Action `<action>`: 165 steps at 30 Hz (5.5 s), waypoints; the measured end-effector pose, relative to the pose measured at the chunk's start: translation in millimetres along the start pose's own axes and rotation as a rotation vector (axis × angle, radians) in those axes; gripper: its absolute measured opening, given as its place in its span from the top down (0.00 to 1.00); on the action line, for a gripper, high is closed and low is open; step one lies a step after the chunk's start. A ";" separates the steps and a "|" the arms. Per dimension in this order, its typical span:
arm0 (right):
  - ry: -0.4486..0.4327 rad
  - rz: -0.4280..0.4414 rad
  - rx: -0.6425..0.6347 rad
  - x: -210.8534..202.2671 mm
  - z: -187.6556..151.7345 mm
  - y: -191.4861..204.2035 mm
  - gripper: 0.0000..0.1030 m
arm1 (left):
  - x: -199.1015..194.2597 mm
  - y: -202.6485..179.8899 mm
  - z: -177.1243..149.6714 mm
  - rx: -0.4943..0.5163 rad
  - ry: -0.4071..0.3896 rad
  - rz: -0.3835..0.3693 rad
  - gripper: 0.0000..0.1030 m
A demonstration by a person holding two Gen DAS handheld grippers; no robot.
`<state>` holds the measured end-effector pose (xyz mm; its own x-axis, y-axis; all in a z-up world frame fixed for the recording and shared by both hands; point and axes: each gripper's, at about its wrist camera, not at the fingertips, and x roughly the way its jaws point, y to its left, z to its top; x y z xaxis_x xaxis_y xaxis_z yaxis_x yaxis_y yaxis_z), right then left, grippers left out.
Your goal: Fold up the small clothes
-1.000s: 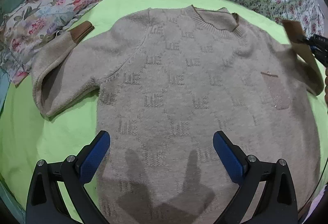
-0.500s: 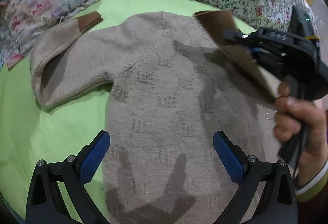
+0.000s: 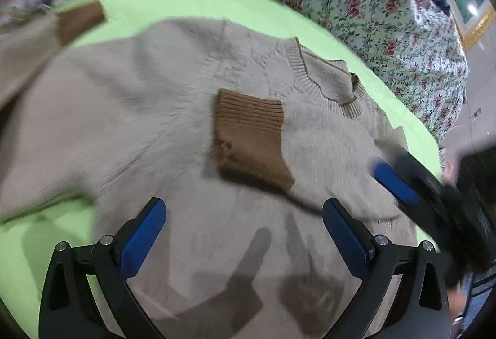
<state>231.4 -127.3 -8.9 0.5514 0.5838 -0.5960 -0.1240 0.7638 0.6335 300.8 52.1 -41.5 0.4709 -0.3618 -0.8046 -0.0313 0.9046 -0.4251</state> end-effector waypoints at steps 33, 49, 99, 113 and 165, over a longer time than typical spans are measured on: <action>-0.012 -0.520 0.096 -90.2 46.2 -176.4 0.89 | -1.6 -12.2 9.4 0.112 -0.133 0.070 0.92; -0.003 -0.559 0.045 -89.7 14.1 -144.6 0.78 | -18.4 6.2 -7.8 0.124 -0.139 0.125 0.78; -0.067 -0.301 0.072 -138.5 -81.1 -50.7 0.50 | -54.6 -88.7 16.3 0.315 -0.292 -0.111 0.89; -0.108 -0.317 0.142 -159.8 -72.1 -87.1 0.50 | 70.7 -172.2 -31.7 0.452 -0.070 -0.081 0.56; -0.099 -0.303 0.250 -114.9 16.0 -147.3 0.75 | -22.3 64.0 -24.8 0.033 -0.229 0.403 0.28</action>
<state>199.4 -311.3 -25.9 0.6101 0.3042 -0.7317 0.2541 0.7995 0.5443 266.5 112.4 -61.0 0.6098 0.0760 -0.7889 -0.2252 0.9710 -0.0805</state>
